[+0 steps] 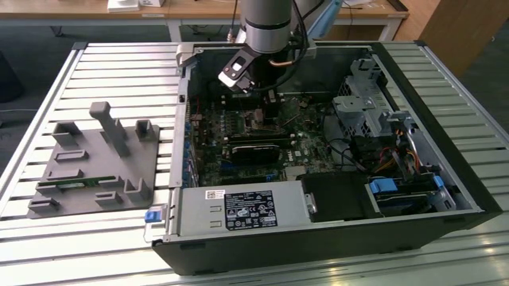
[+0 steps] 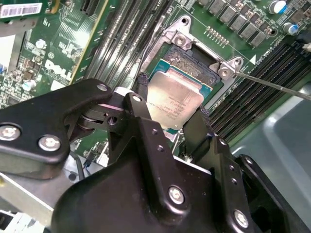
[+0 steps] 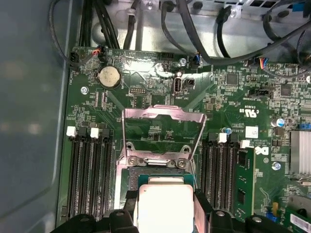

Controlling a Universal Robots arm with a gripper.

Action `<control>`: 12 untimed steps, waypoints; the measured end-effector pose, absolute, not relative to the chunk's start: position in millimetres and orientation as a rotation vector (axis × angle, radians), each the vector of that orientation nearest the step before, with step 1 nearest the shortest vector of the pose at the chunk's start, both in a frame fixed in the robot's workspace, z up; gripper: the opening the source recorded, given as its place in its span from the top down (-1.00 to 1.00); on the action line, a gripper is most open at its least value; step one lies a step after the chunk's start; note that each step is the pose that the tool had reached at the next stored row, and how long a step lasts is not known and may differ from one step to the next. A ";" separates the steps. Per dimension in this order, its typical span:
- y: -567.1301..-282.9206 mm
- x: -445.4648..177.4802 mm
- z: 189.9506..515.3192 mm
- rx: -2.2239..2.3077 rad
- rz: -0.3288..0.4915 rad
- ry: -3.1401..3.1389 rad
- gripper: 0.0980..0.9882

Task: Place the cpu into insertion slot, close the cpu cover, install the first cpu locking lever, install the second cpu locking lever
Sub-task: 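Place the cpu into insertion slot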

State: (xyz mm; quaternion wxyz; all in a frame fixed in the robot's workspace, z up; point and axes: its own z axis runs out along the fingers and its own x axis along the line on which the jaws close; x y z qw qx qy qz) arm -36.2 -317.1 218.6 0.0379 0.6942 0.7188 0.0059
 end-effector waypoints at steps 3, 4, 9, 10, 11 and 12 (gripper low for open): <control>-316.4 -36.3 215.9 2.130 0.018 2.205 0.01; -316.1 -36.3 215.1 2.130 0.018 2.205 0.01; -313.7 -36.5 211.7 2.131 0.018 2.204 0.01; -313.4 -36.5 210.9 2.132 0.018 2.202 0.01; -312.7 -36.6 210.2 2.135 0.018 2.200 0.01; -312.3 -36.6 209.6 2.137 0.018 2.198 0.01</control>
